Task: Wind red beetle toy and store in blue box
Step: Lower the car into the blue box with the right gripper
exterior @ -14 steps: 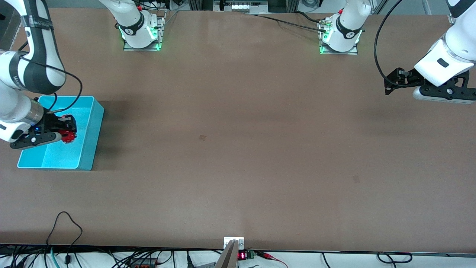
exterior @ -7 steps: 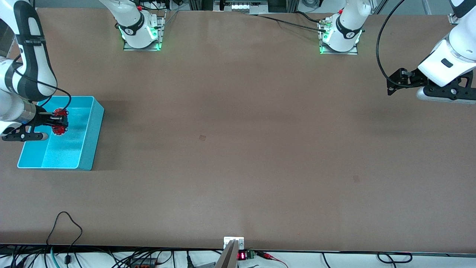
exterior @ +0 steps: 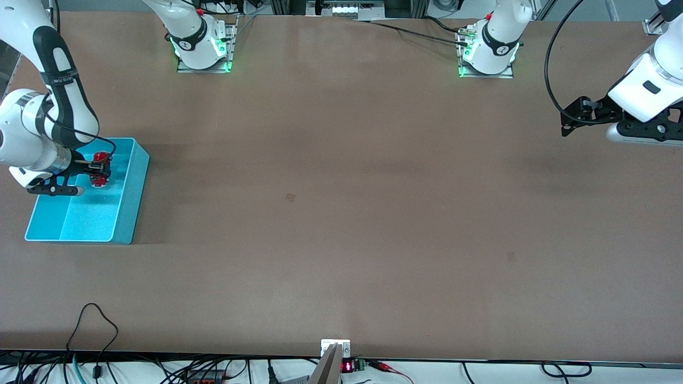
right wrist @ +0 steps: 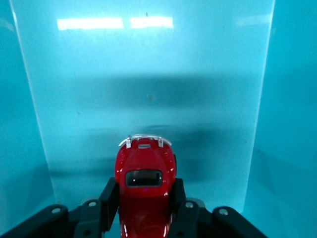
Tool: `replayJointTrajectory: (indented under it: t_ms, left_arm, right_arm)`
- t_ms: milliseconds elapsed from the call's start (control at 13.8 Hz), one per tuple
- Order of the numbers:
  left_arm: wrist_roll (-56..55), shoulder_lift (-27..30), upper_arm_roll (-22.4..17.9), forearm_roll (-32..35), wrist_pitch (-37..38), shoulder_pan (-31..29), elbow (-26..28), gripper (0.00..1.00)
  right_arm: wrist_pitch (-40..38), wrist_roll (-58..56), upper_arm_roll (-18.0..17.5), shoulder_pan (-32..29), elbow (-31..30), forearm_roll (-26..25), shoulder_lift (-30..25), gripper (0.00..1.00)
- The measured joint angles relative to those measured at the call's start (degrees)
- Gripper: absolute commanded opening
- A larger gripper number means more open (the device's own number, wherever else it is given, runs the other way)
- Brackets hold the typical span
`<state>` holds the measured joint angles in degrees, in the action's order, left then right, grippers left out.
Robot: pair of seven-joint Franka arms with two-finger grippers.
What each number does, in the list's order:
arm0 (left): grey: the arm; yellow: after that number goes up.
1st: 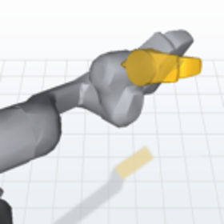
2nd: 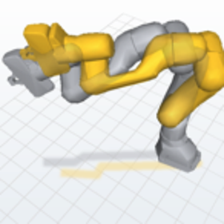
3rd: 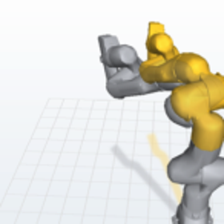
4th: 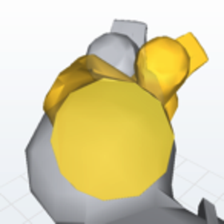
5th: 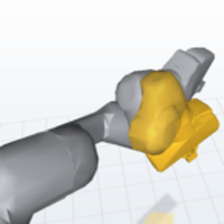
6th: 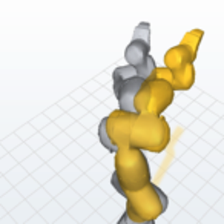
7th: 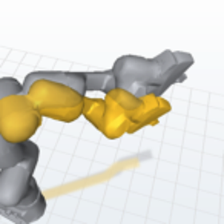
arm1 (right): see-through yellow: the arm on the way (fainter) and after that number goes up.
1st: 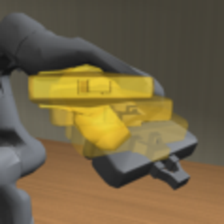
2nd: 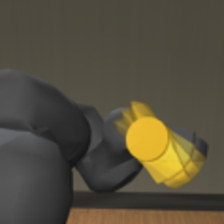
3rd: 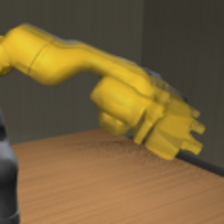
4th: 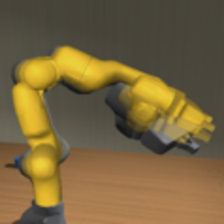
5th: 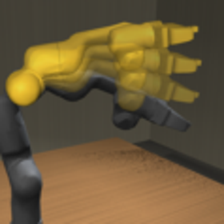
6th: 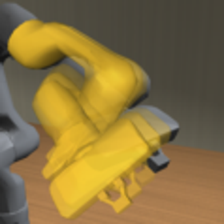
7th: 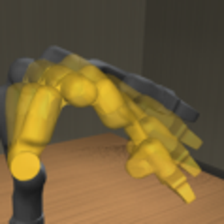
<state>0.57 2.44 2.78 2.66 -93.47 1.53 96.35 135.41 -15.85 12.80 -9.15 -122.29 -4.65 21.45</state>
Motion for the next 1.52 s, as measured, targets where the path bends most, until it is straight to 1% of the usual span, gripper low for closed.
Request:
replayJointTrajectory:
  t_ms: [433,505,578,722,794,939,1155,1516]
  left_arm:
    - [0.0,0.0,0.13,0.0,0.03,0.04,-0.23,1.0]
    - [0.0,0.0,0.13,0.0,0.03,0.04,-0.23,1.0]
    - [0.0,0.0,0.13,0.0,0.04,0.04,-0.23,1.0]
    - [0.0,-0.01,0.13,0.0,0.07,0.04,-0.23,1.0]
    - [0.0,-0.03,0.16,0.0,0.23,0.05,-0.23,1.0]
    - [-0.04,-0.04,0.26,0.0,1.26,0.1,-0.22,1.0]
    - [-0.08,-0.15,0.31,0.0,1.87,0.12,-0.22,1.0]
    - [-0.09,-0.88,0.35,0.0,1.88,0.12,-0.22,1.0]
  right_arm:
    - [1.13,0.18,0.56,-0.67,-2.49,0.01,-0.05,0.0]
    - [1.5,0.18,0.63,-0.73,-2.59,0.01,-0.04,0.01]
    - [1.86,0.18,0.67,-0.75,-2.72,0.01,-0.01,0.05]
    - [2.95,0.18,0.67,-0.75,-3.09,0.01,0.29,0.25]
    - [3.46,0.19,0.67,-0.75,-3.16,0.01,0.63,0.39]
    - [4.31,0.22,0.67,-0.75,-3.16,0.05,1.35,0.55]
    - [4.8,0.26,0.67,-0.75,-3.16,0.06,1.63,1.0]
    - [5.31,0.29,0.63,-0.67,-2.22,0.06,0.85,1.0]
